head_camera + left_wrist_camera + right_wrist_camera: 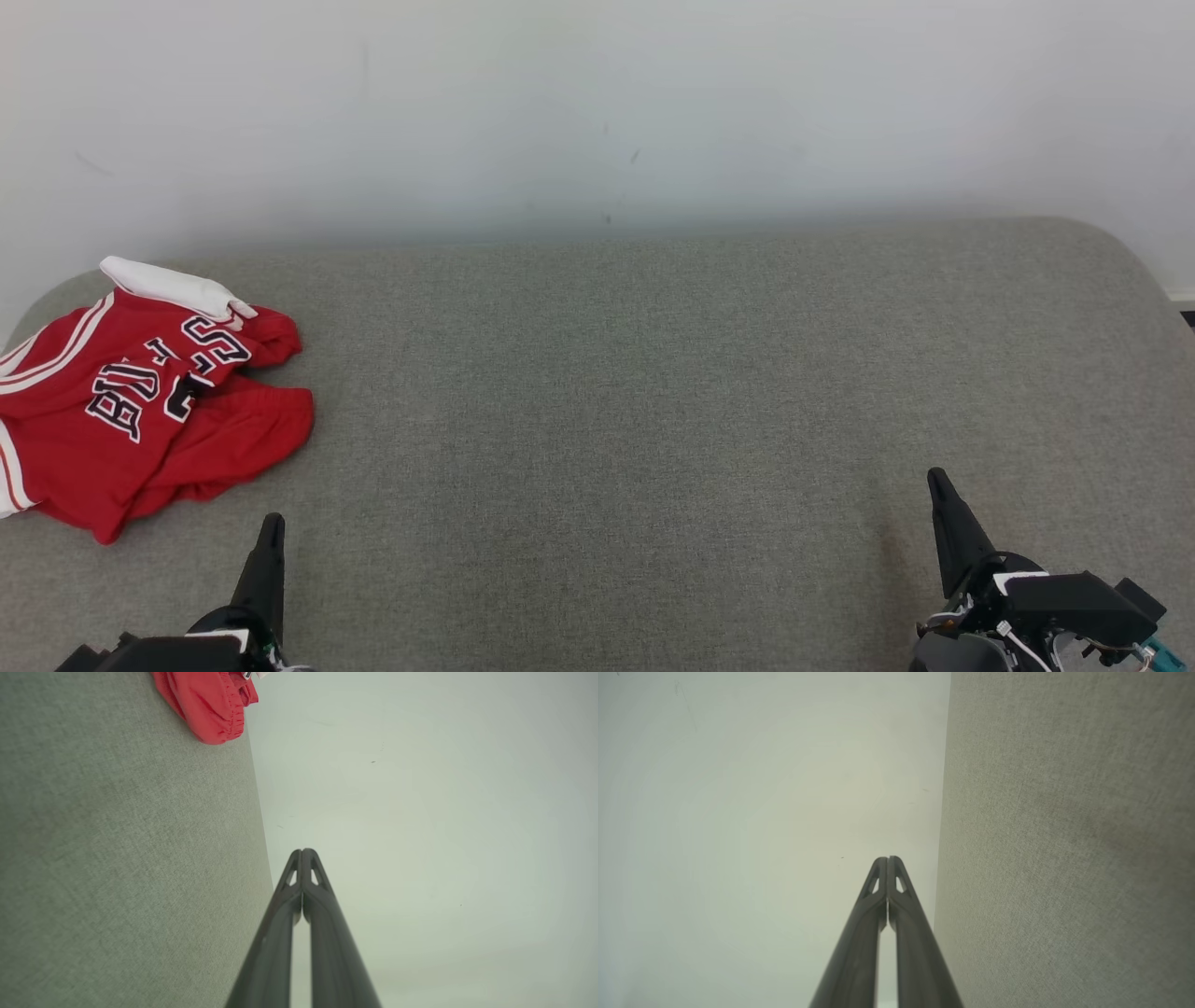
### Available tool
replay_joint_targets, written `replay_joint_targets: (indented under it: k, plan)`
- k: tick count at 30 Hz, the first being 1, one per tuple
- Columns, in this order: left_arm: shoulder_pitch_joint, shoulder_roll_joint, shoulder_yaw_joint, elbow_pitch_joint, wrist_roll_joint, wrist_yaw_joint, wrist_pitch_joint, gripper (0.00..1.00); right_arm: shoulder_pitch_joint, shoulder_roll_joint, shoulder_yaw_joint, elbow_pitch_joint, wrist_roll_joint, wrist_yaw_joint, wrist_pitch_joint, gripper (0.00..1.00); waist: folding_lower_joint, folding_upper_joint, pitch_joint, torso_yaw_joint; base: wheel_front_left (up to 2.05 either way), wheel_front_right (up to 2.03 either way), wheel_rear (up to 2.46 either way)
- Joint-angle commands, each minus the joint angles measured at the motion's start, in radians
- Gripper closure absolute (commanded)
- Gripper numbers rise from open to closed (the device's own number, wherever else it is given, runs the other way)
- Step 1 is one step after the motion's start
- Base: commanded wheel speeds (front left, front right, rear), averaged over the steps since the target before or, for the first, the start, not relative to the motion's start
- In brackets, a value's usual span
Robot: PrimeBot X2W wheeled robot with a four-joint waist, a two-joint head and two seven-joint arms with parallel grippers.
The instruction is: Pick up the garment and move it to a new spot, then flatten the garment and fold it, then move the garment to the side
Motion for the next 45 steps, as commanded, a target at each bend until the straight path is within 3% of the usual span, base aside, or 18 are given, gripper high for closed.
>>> replay_joint_targets:
  k: [1,33,34,45]
  plan:
    - [-0.009,-0.001,0.003,-0.003,-0.006,-0.003,0.000,1.00,-0.004,0.000,-0.001,-0.002,0.002,0.004,0.001,1.00,0.0000,-0.0001,0.000,0.000,0.00,0.00,0.00]
    - [-0.009,-0.001,0.003,-0.003,-0.006,-0.003,0.000,1.00,-0.004,0.000,-0.001,-0.002,0.002,0.004,0.001,1.00,0.0000,-0.0001,0.000,0.000,0.00,0.00,0.00]
    - [0.000,0.000,0.000,0.000,0.000,0.000,0.000,0.00,0.000,0.000,0.000,0.000,0.000,0.000,0.000,0.00,0.0000,-0.0001,0.000,0.000,0.00,0.00,0.00]
    - [0.026,-0.004,-0.022,-0.004,0.048,0.000,-0.040,0.00,0.032,0.002,0.029,0.001,-0.037,-0.001,-0.040,0.00,0.0000,-0.0001,0.001,0.001,0.00,0.00,0.00]
